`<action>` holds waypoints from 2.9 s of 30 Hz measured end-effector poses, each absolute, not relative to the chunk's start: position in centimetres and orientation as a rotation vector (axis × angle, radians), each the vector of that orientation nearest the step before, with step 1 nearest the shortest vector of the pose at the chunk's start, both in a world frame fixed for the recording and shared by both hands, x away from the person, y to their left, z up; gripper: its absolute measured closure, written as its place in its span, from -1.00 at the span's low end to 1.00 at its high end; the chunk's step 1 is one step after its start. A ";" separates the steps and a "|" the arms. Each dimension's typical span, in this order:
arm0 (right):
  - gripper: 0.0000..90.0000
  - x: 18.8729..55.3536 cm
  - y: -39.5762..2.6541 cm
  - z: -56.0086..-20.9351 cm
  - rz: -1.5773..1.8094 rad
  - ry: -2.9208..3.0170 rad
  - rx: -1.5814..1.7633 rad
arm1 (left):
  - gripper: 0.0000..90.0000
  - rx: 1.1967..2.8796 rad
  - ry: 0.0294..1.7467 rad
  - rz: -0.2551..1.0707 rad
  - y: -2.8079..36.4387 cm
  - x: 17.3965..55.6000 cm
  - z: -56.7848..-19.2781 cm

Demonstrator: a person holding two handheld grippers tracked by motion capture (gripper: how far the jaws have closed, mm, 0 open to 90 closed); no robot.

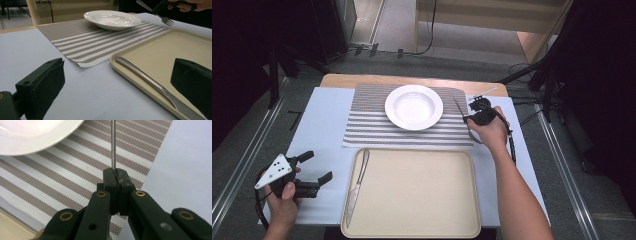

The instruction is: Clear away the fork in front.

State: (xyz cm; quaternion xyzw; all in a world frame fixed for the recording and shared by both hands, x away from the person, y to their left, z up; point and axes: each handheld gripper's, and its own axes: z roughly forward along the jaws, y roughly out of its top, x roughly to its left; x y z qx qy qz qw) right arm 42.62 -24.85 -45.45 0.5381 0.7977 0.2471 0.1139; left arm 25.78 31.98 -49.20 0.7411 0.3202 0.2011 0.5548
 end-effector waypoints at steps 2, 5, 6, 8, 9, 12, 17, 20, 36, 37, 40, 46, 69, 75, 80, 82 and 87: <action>0.94 42.2 -25.1 -45.2 0.771 2.310 1.570 | -1.00 1.748 0.757 0.475 32.0 25.8 -49.2; 0.94 41.6 -25.4 -44.9 0.825 2.285 1.556 | -1.00 1.749 0.759 0.478 32.0 25.8 -49.2; 0.94 41.4 -25.4 -44.8 0.836 2.278 1.550 | -1.00 1.751 0.759 0.479 31.9 25.7 -49.2; 0.94 40.9 -25.6 -44.6 0.876 2.261 1.539 | -1.00 1.753 0.758 0.482 31.9 25.7 -49.2; 0.94 40.7 -25.7 -44.6 0.890 2.250 1.527 | -1.00 1.751 0.759 0.483 31.9 25.7 -49.2; 0.94 39.9 -26.0 -44.3 0.951 2.218 1.514 | -1.00 1.748 0.765 0.487 31.9 25.7 -49.1; 0.94 38.8 -26.6 -44.0 1.035 2.171 1.480 | -1.00 1.749 0.770 0.503 31.8 25.7 -49.0; 0.94 38.1 -26.8 -43.9 1.087 2.143 1.466 | -1.00 1.759 0.767 0.513 31.7 25.7 -48.9; 0.94 34.7 -27.1 -43.2 1.275 2.073 1.357 | -1.00 1.721 0.710 0.497 29.2 26.0 -46.5; 0.94 34.5 -27.0 -43.2 1.280 2.075 1.349 | -1.00 1.720 0.699 0.491 28.8 26.0 -46.3; 0.94 33.6 -26.7 -43.3 1.302 2.073 1.330 | -1.00 1.725 0.666 0.476 27.6 26.0 -45.7; 0.93 31.8 -26.2 -43.4 1.355 2.073 1.293 | -1.00 1.728 0.626 0.444 25.3 26.3 -44.9; 0.93 26.1 -23.2 -43.5 1.519 2.080 1.157 | -1.00 1.732 0.497 0.364 17.6 27.1 -43.2; 0.93 25.1 -22.4 -43.5 1.529 2.106 1.114 | -1.00 1.733 0.483 0.352 17.0 27.0 -43.3; 0.93 24.3 -21.6 -43.8 1.577 2.115 1.093 | -1.00 1.725 0.468 0.325 16.6 26.7 -43.4; 0.93 24.0 -21.1 -43.9 1.574 2.128 1.072 | -1.00 1.730 0.460 0.314 16.2 26.5 -43.5; 0.93 23.6 -19.6 -44.3 1.614 2.152 1.038 | -1.00 1.722 0.455 0.279 15.7 26.3 -43.6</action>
